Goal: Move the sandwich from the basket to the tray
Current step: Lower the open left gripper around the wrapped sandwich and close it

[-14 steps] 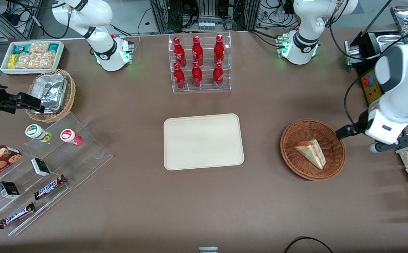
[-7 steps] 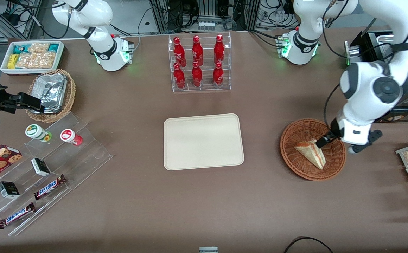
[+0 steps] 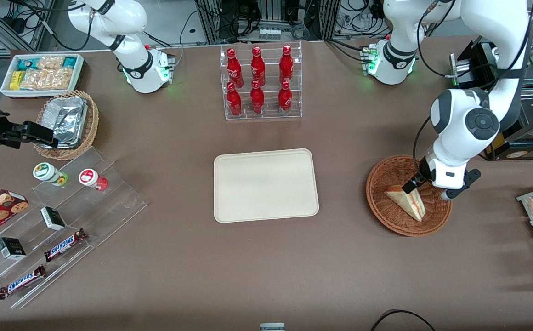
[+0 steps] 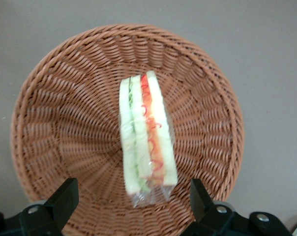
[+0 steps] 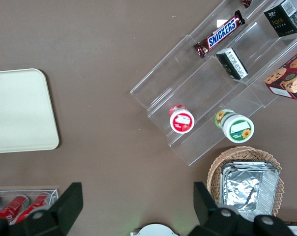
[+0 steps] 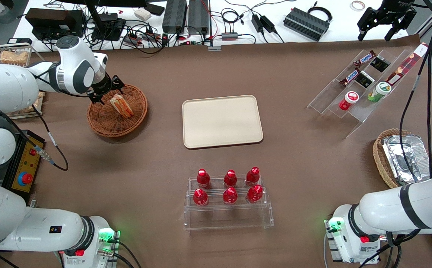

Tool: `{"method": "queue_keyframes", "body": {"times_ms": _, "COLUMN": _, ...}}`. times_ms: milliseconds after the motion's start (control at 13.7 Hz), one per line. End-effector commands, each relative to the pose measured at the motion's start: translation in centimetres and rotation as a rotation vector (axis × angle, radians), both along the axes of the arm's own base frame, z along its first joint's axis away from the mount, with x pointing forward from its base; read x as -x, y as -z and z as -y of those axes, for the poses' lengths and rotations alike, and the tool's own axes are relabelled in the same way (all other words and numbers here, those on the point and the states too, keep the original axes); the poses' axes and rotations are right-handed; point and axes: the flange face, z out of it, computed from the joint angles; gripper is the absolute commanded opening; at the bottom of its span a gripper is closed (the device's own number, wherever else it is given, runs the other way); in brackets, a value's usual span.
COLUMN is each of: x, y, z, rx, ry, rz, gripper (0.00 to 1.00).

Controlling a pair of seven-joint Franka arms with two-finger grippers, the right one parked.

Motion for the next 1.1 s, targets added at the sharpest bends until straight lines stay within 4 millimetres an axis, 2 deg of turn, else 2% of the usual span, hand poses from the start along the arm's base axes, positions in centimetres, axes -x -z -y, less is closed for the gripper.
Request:
{"method": "queue_keyframes", "body": {"times_ms": 0, "x": -0.3, "y": 1.4, "z": 0.6, "rx": 0.005, "ry": -0.029, "rz": 0.013, "gripper": 1.00}}
{"method": "queue_keyframes", "body": {"times_ms": 512, "x": -0.7, "y": 3.7, "z": 0.8, "rx": 0.012, "ry": -0.033, "rz": 0.024, "gripper": 1.00}}
{"method": "queue_keyframes", "body": {"times_ms": 585, "x": -0.7, "y": 3.9, "z": 0.8, "rx": 0.010, "ry": -0.027, "rz": 0.021, "gripper": 0.97}}
{"method": "queue_keyframes", "body": {"times_ms": 732, "x": -0.9, "y": 4.1, "z": 0.6, "rx": 0.011, "ry": -0.033, "rz": 0.022, "gripper": 0.75}}
{"method": "queue_keyframes", "body": {"times_ms": 1024, "x": -1.2, "y": 4.9, "z": 0.7, "rx": 0.012, "ry": -0.030, "rz": 0.020, "gripper": 0.12}}
